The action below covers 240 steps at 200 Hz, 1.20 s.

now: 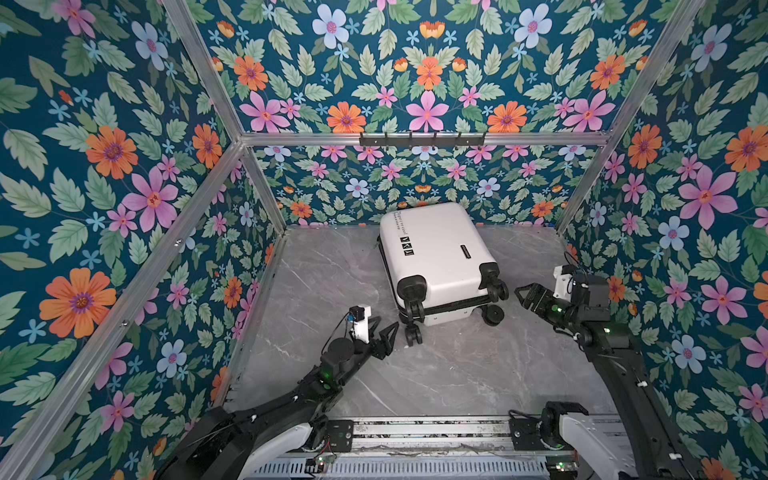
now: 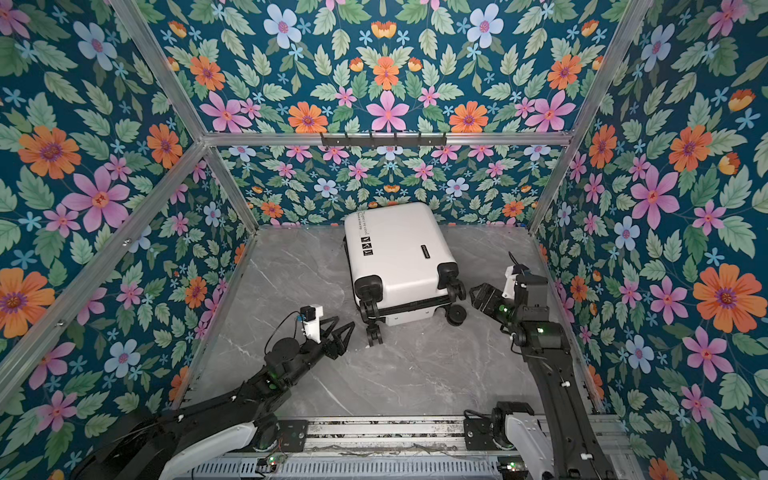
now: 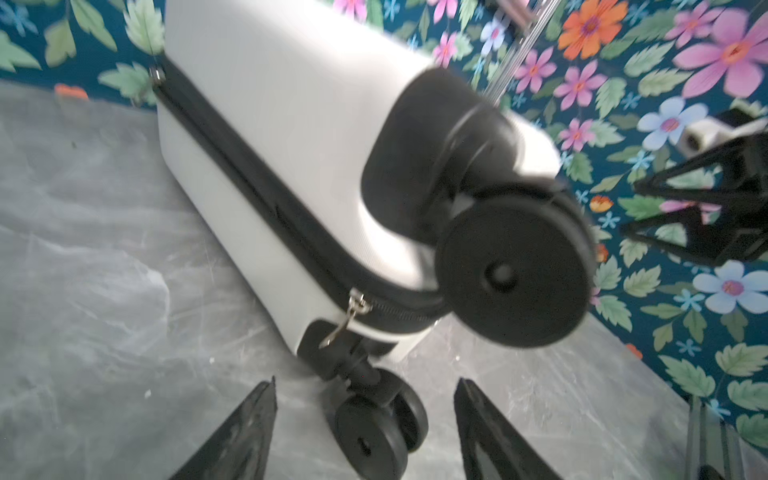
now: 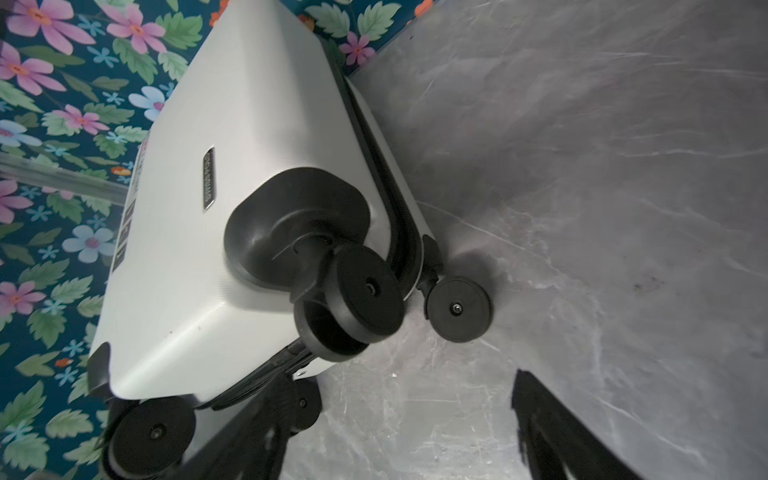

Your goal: Pack the luggage

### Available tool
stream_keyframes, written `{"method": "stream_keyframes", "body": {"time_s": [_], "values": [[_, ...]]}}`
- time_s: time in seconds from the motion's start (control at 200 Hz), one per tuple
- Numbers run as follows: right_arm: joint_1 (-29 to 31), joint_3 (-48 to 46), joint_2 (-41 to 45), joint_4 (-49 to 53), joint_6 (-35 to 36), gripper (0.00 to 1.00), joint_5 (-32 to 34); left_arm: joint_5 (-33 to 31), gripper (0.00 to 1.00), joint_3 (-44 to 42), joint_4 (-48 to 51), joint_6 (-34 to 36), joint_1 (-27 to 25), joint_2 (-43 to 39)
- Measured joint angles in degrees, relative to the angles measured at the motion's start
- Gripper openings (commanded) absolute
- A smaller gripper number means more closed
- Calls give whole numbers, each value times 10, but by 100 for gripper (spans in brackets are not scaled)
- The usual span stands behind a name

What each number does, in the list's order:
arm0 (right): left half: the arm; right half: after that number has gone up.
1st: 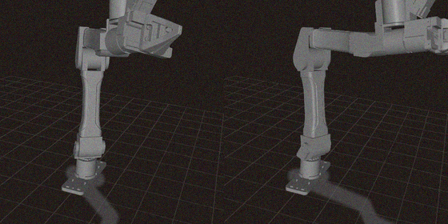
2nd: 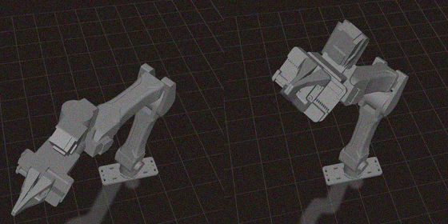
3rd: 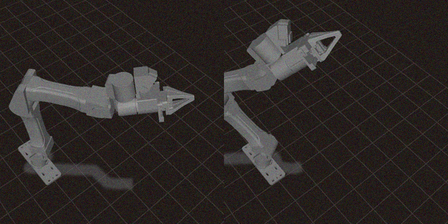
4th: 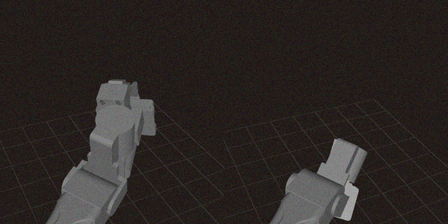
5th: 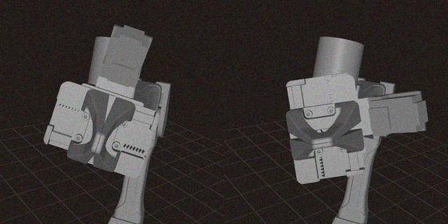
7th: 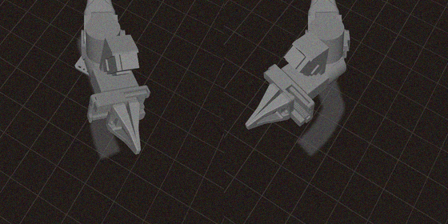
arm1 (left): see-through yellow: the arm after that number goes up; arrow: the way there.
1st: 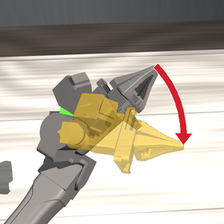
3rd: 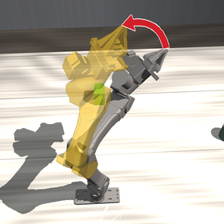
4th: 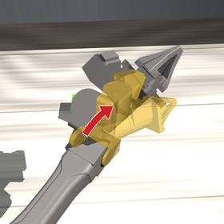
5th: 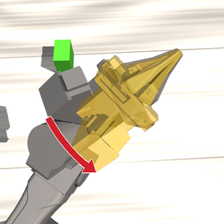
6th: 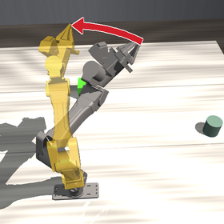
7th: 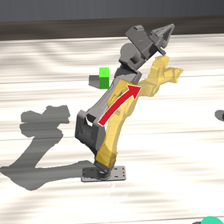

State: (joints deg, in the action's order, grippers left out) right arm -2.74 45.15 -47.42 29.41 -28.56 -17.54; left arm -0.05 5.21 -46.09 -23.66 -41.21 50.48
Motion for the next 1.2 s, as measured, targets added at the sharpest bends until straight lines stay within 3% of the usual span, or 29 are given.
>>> {"method": "stream_keyframes", "body": {"time_s": [0.135, 0.27, 0.44, 0.525, 0.685, 0.91, 1.2], "values": [[0, -35, 72, -7, -8, 99, 40, -53, 99, 25, 81, -5, 0, -74], [0, -48, 90, -22, -12, 99, 58, -110, 99, 30, 148, -23, 1, -97], [0, -45, 61, -25, -10, 92, 51, -75, 99, -17, 131, 16, 1, -83], [0, -42, 47, -26, -7, 83, 32, -55, 95, -46, 92, 37, 0, -53], [0, -36, 4, -31, -8, 82, -15, -25, 77, -45, -3, 83, 0, 49], [0, -51, -15, -52, -25, 74, -78, -8, 73, -29, -139, 137, 0, 203], [0, -55, 13, -51, -29, 73, -99, 0, 69, 23, -234, 192, 10, 313]]}}
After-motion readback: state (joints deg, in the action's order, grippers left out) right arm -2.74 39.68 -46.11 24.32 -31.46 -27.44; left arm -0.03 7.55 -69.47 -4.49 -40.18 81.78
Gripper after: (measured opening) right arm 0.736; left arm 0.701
